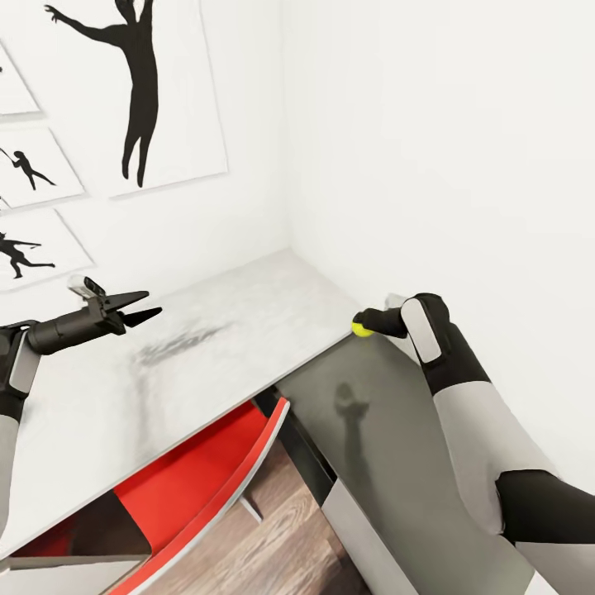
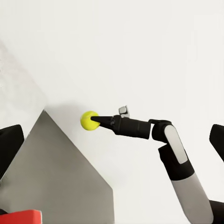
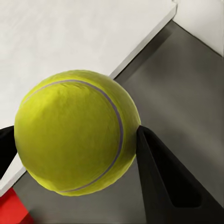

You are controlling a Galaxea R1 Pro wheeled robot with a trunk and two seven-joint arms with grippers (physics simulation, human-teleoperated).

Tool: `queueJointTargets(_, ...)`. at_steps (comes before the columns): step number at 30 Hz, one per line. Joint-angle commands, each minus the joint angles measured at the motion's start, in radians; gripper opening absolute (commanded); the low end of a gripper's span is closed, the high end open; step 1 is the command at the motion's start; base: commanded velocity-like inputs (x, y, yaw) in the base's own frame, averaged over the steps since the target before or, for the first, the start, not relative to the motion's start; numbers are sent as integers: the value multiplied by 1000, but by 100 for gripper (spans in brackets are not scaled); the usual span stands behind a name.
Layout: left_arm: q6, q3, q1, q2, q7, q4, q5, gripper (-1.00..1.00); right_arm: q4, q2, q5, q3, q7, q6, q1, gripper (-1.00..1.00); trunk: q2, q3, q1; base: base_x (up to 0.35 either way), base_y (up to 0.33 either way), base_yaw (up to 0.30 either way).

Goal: Put all the toys in the child's room - the three board games (two on the bed and one on the table), the two jigsaw puzzles on the table, and the tennis ball on the table - inside the toy box on the table in the child's room.

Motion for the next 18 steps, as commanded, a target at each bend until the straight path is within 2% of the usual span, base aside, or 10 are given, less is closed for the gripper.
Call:
queueJointTargets(1, 10, 0, -1, 5, -3, 0, 1, 100, -1, 0, -18, 1, -13, 1, -1, -100, -2, 0, 1, 0, 0, 0)
queueJointTargets(8, 10, 10, -1, 14, -5, -1, 2, 100, -1, 1, -26, 0, -13, 2, -1, -100, -2, 12, 1, -56, 14, 0)
queueJointTargets(12, 10, 18, -1, 14, -25, -1, 2, 100, 0, 1, -27, 0, -13, 2, -1, -100, -2, 18, 1, -131, 49, 0)
queueJointTargets(18, 10, 21, -1, 16, -40, -1, 1, 100, -1, 0, -27, 1, -13, 1, 0, -100, -2, 25, 1, -21, 8, 0)
